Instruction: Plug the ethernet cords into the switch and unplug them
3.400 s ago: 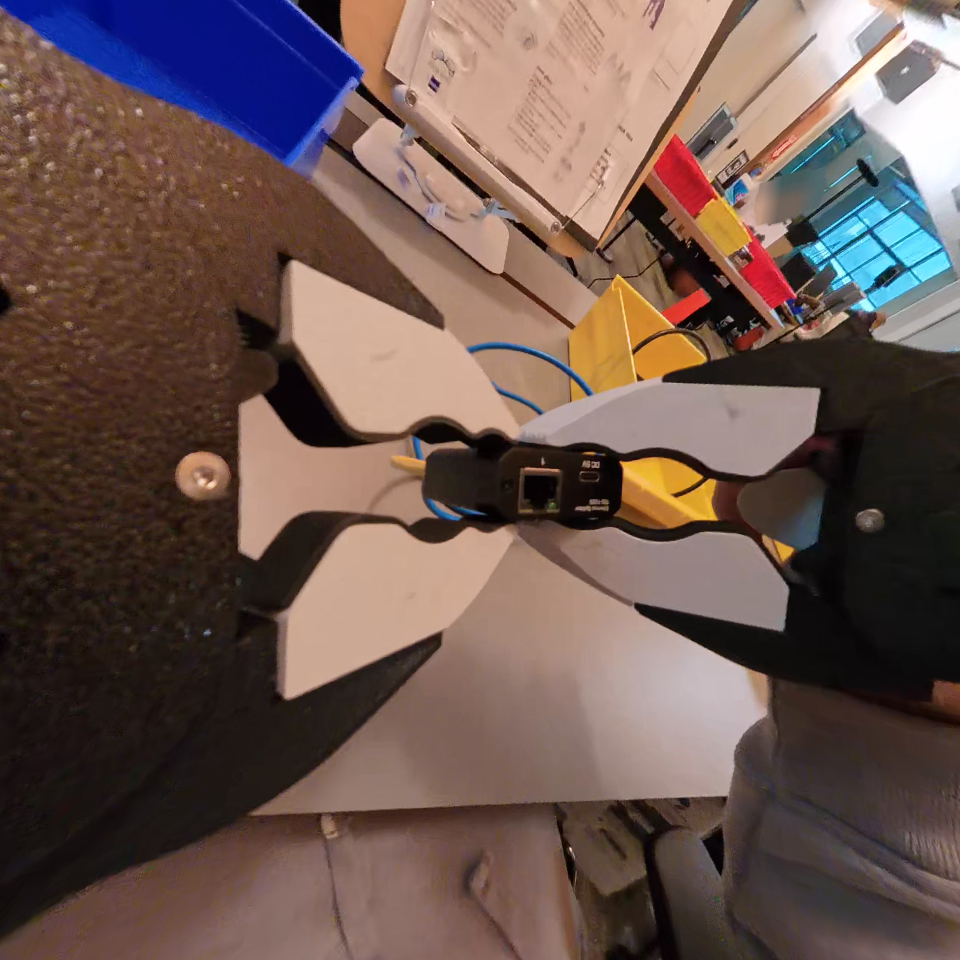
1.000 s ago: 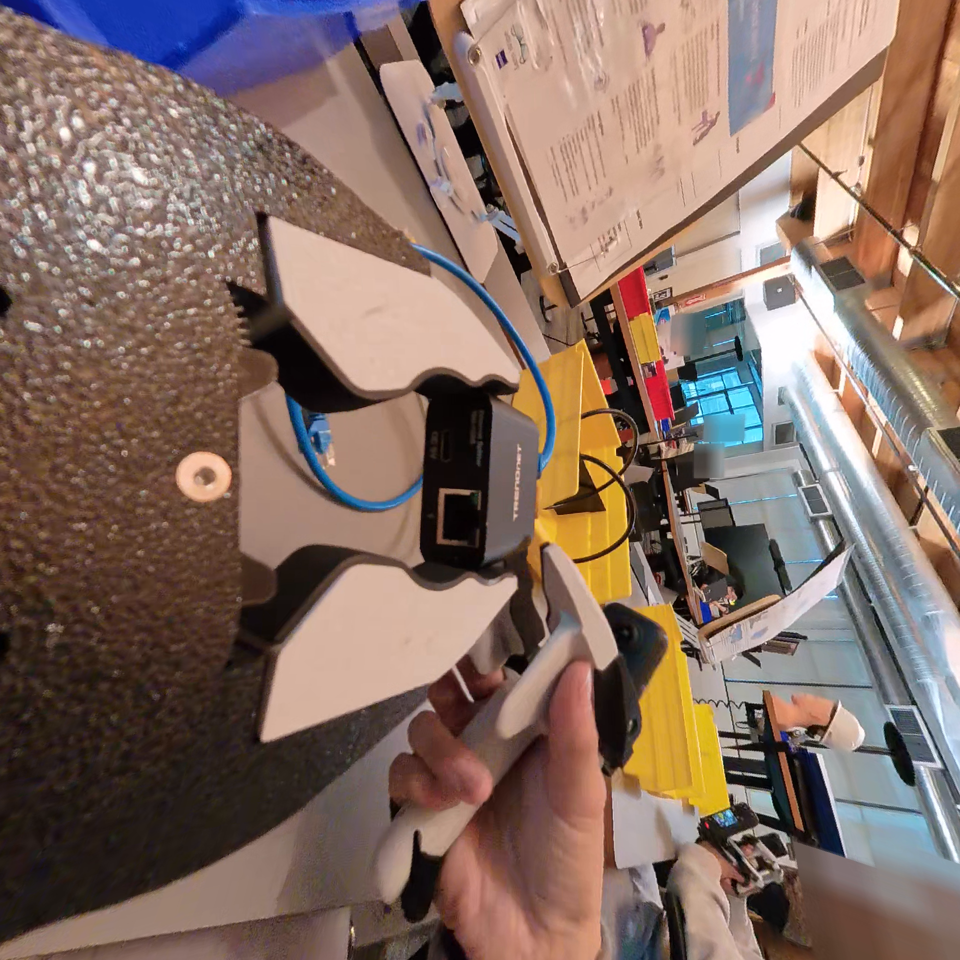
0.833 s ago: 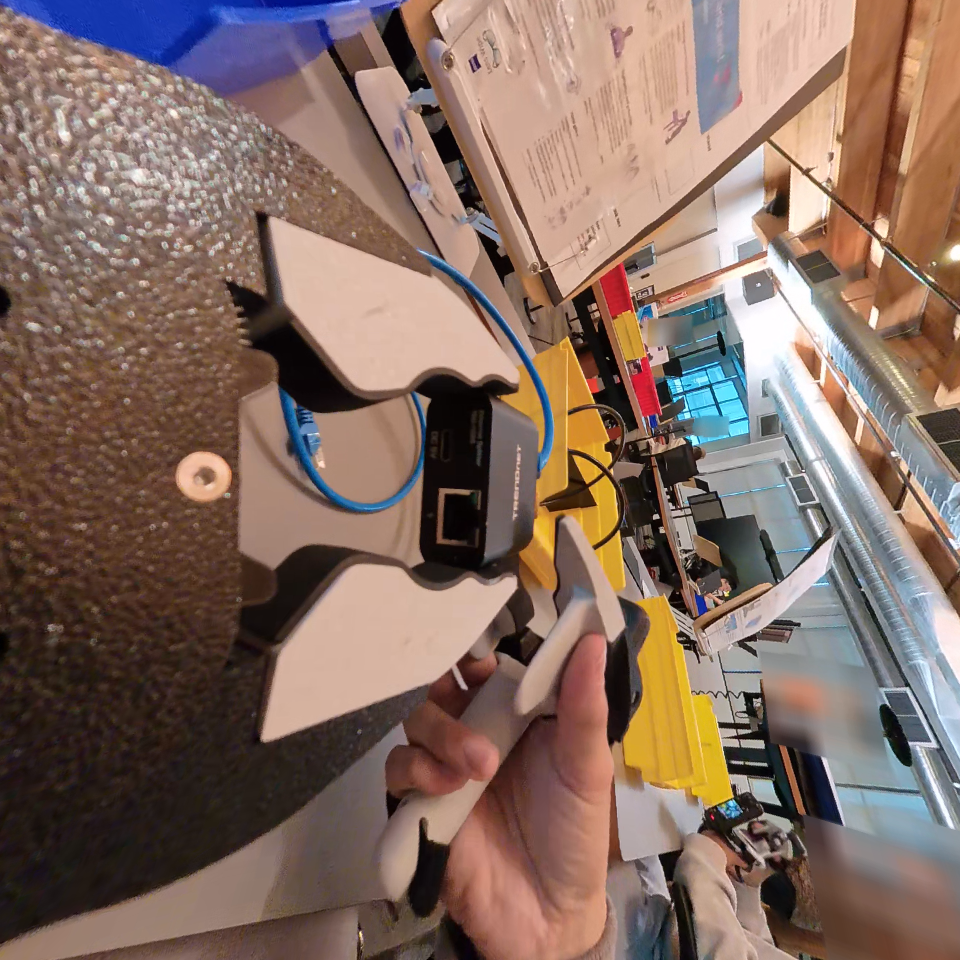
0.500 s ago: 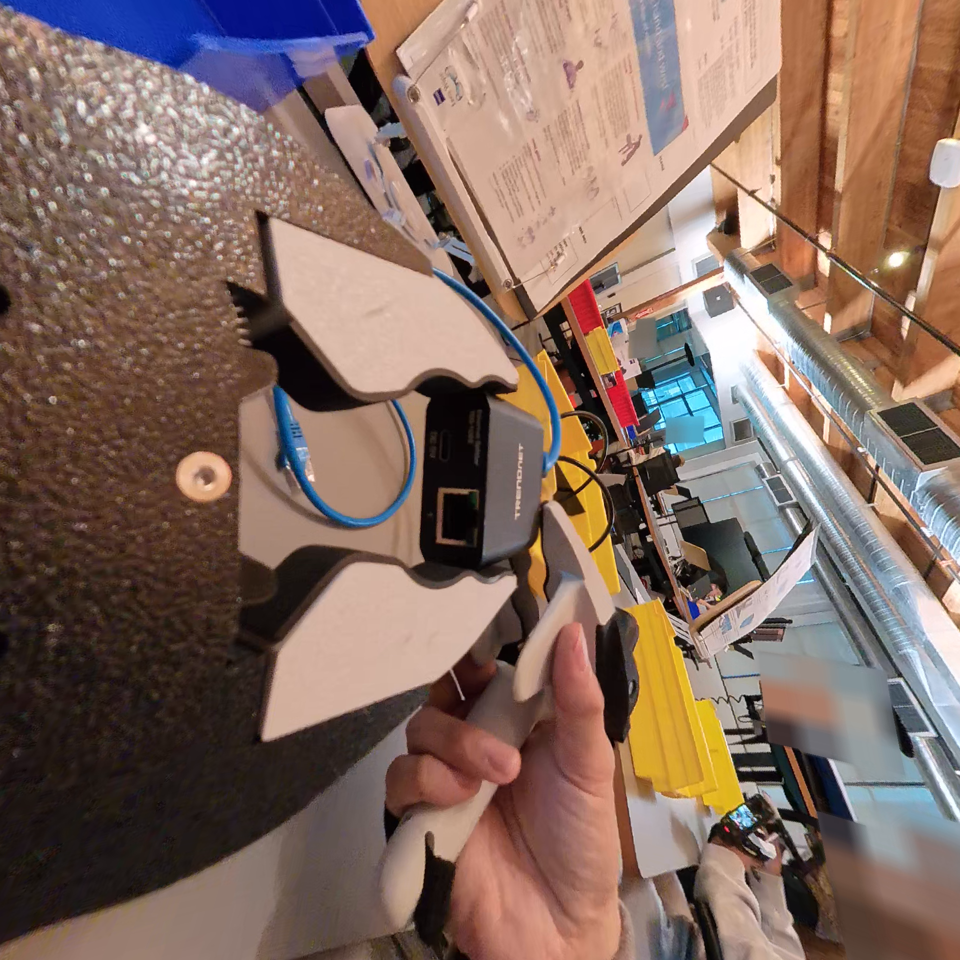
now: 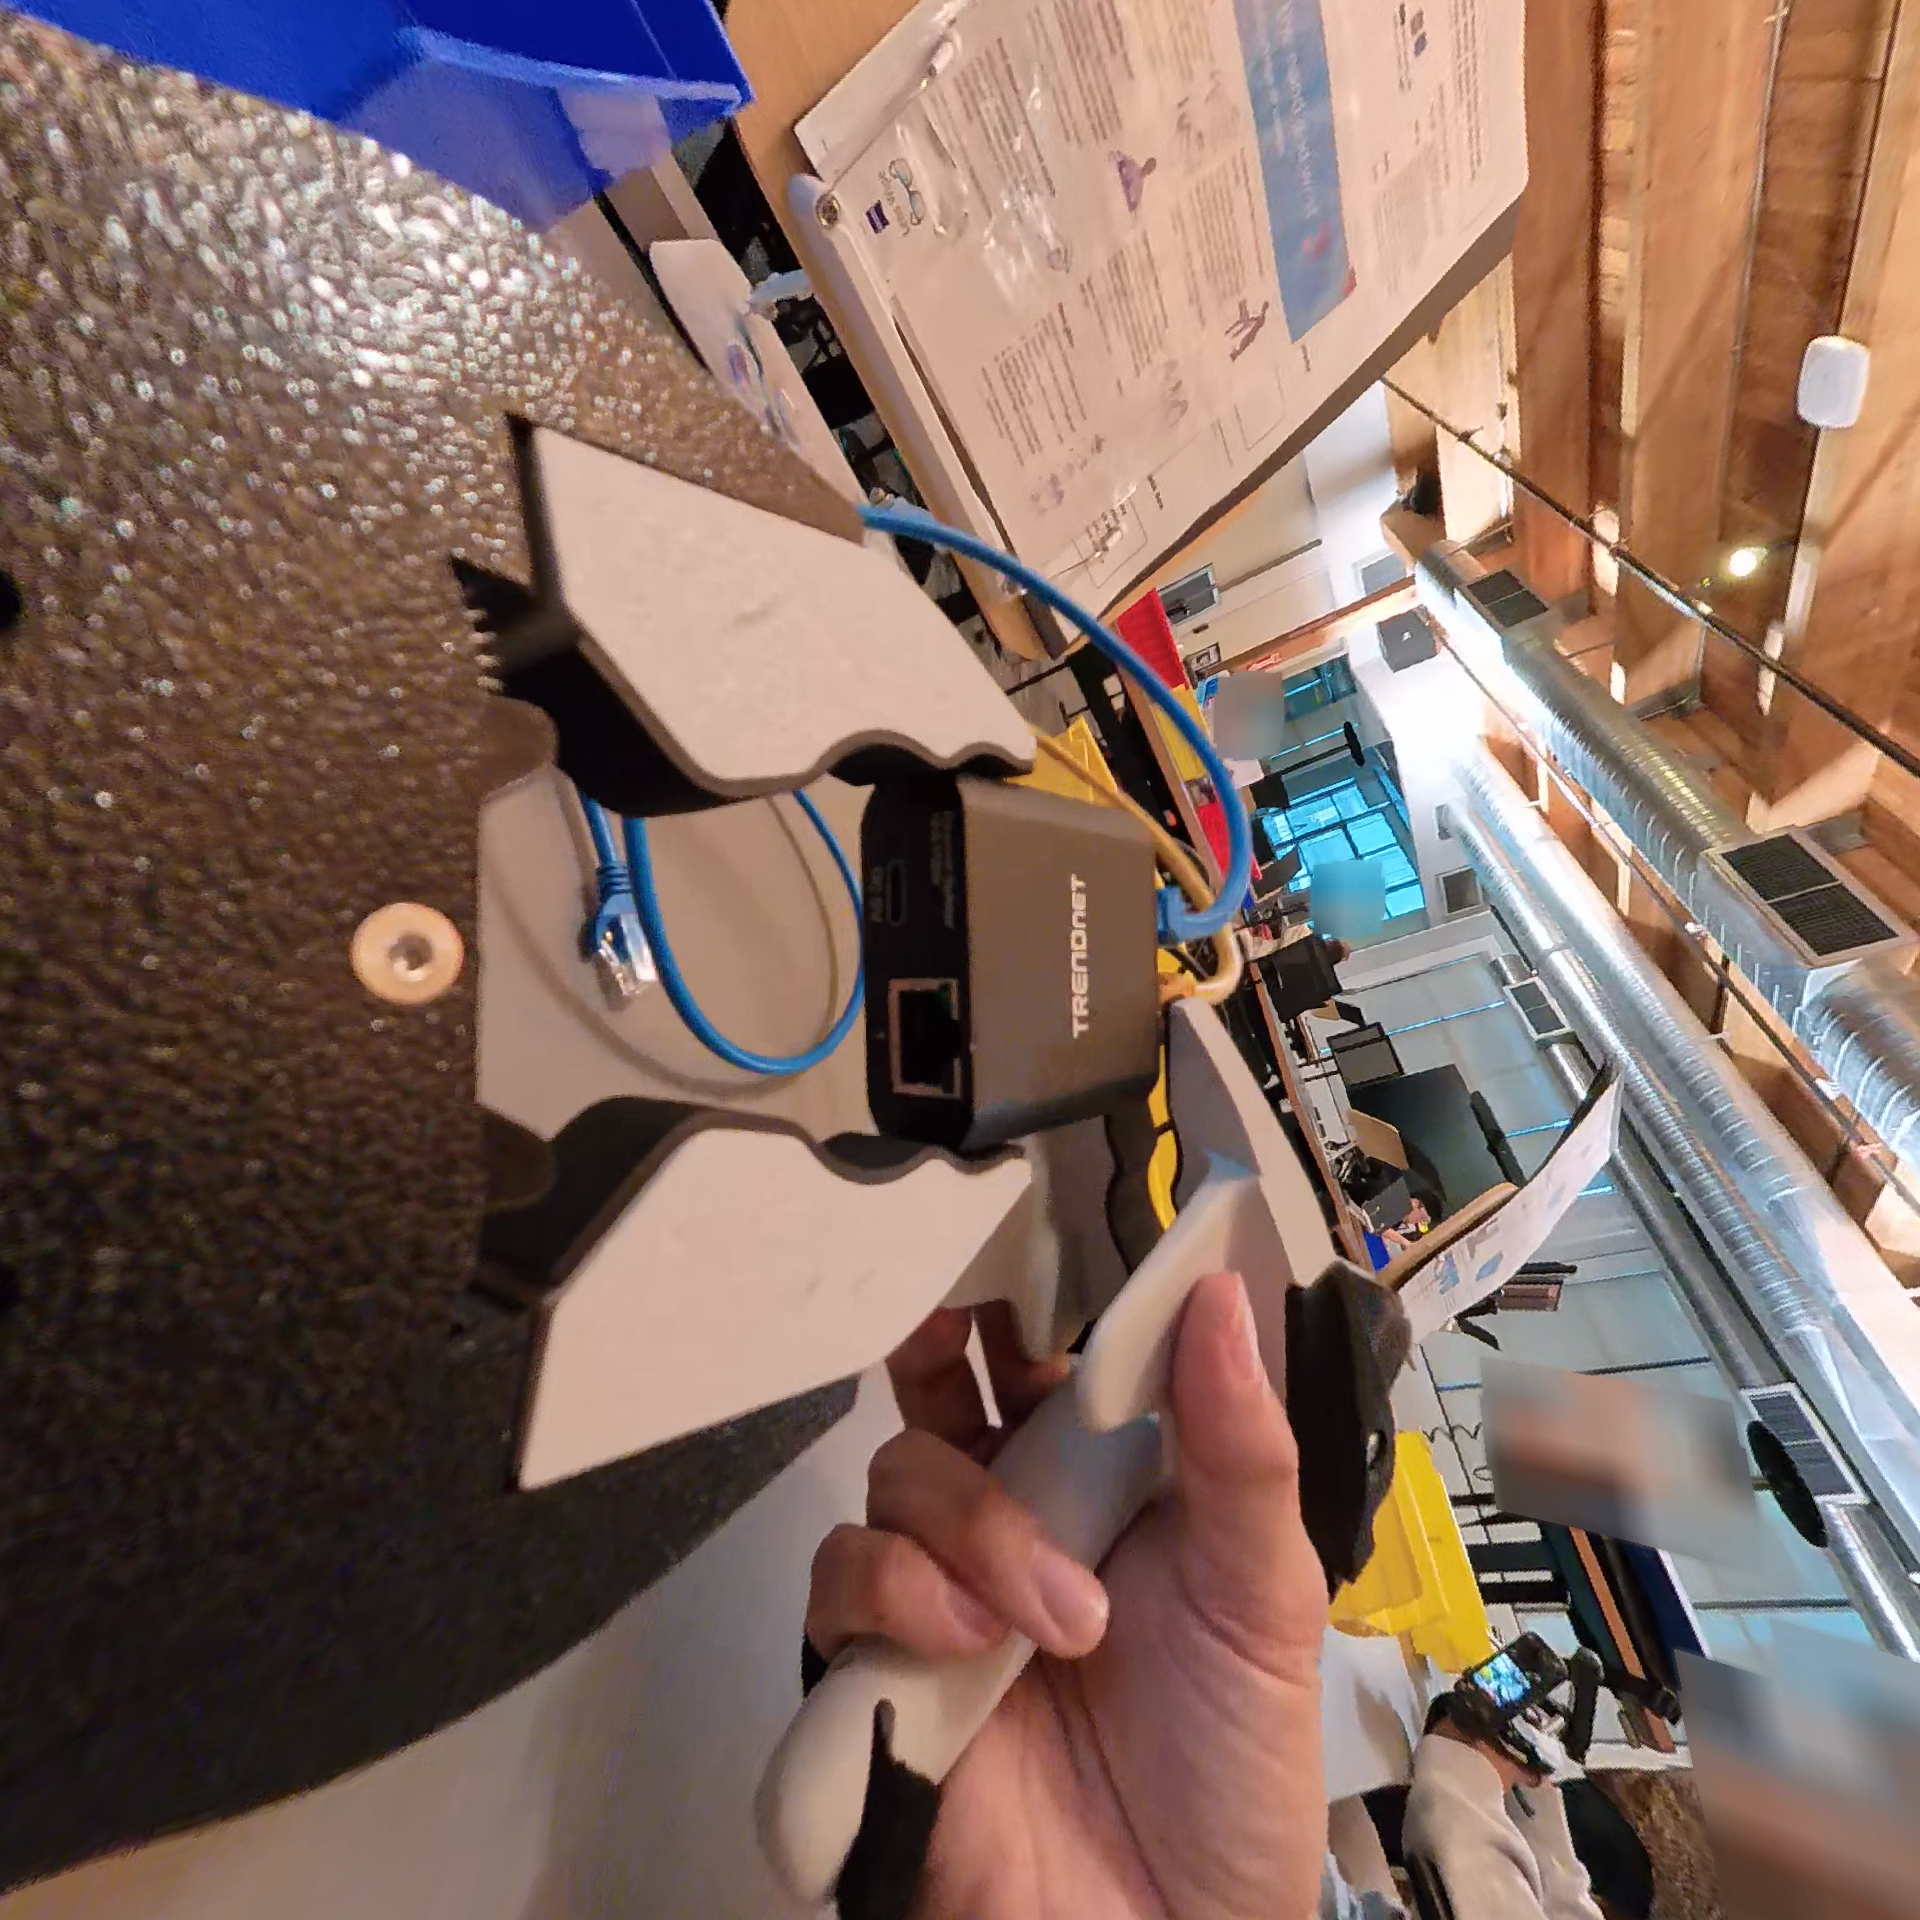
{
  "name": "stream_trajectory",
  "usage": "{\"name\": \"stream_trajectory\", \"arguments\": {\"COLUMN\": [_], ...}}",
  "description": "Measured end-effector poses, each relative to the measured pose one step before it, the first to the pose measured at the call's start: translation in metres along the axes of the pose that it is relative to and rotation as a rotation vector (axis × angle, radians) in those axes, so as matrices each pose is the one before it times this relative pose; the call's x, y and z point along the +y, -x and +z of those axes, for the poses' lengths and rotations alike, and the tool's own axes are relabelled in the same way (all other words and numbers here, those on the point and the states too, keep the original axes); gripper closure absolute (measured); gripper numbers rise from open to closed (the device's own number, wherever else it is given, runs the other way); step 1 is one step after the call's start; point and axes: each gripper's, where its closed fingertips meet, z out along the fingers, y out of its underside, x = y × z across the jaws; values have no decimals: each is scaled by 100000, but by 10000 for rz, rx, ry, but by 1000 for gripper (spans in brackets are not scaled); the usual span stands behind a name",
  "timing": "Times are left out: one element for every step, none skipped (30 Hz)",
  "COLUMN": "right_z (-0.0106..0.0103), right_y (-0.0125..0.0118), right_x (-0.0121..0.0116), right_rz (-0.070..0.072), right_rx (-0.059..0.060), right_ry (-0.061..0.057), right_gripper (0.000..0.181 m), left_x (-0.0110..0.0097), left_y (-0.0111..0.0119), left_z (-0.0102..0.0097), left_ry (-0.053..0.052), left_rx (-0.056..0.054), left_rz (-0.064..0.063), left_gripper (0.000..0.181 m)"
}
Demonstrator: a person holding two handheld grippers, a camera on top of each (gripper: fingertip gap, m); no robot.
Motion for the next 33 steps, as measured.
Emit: {"name": "stream_trajectory", "arguments": {"right_z": [3,-20,-22,-3,-15,-56,-61,-70,-47,-36,-26,21,46,33,2,25,-10,0,54,40,18,19,20,-3,-37,-39,-29,-1,39,44,8,-33,-24], "right_y": [-47,29,45,24,-50,-152,-59,16,-10,-123,-165,-146,-104,-87,-57,-86,-79,-29,14,0,19,70,116,83,93,98,19,71,107,117,-68,-73,109], "right_x": [43,-50,-25,39,-25,-147,-166,-138,-39,87,152,178,214,38,33,41,15,2,32,25,-5,-20,-38,-65,-112,-155,-88,-116,-44,-33,-49,-108,-150], "right_rz": [86,38,-142,-86,27,26,31,79,54,-42,-75,-3,88,154,169,167,216,107,-33,-58,-43,-96,-179,-222,-288,-377,-333,-256,-226,-136,-40,-32,90], "right_rx": [22,-16,-18,-3,44,81,-9,-34,26,124,162,151,102,28,-51,-30,-20,-25,-39,-6,-1,-37,-41,47,88,79,132,92,9,-23,82,36,-162], "right_ry": [38,-39,-2,64,11,-65,-84,-48,18,102,132,109,90,-44,-40,-30,-43,-67,-61,-72,-96,-73,-84,-101,-120,-131,-53,-71,3,21,-12,-94,-103], "right_gripper": [168,168,168,168,168,168,167,167,167,166,166,164,165,164,165,165,165,167,168,168,169,169,169,169,169,169,169,170,170,170,170,170,169], "left_x": [-28,-16,30,-20,75,157,-41,-201,-122,11,40,15,-47,-65,-85,16,70,114,90,65,77,60,-22,-27,169,274,250,262,111,-38,116,331,32], "left_y": [-34,-9,-23,-24,-10,4,-21,-29,-35,-21,10,16,47,35,8,15,2,-21,24,30,7,5,1,-8,-18,-81,-92,-58,-56,-5,13,47,0], "left_z": [-35,8,37,-7,1,87,139,122,72,-4,-54,-58,-29,-34,-26,-29,-34,-9,-30,-37,-12,9,11,21,56,71,62,93,68,18,62,141,95], "left_ry": [-27,14,42,-15,60,180,84,-41,-23,17,13,-6,-18,-23,-30,27,29,29,5,-19,-16,-60,-92,-69,75,144,119,132,39,-66,68,261,78], "left_rx": [29,-1,29,34,-6,-15,-25,-41,-42,-26,5,2,-23,-4,29,25,16,37,10,-25,-29,-35,-102,-119,-67,-13,-44,-101,-66,-67,-90,-116,-60], "left_rz": [-21,9,-47,-73,-70,-125,-111,-48,63,181,169,106,90,60,45,48,102,47,9,35,-16,-105,-63,4,34,107,169,63,-127,-203,-100,51,34], "left_gripper": [116,116,116,116,117,117,117,117,117,117,118,118,118,118,118,118,118,118,118,118,118,118,118,118,118,118,118,118,118,119,119,119,119]}}
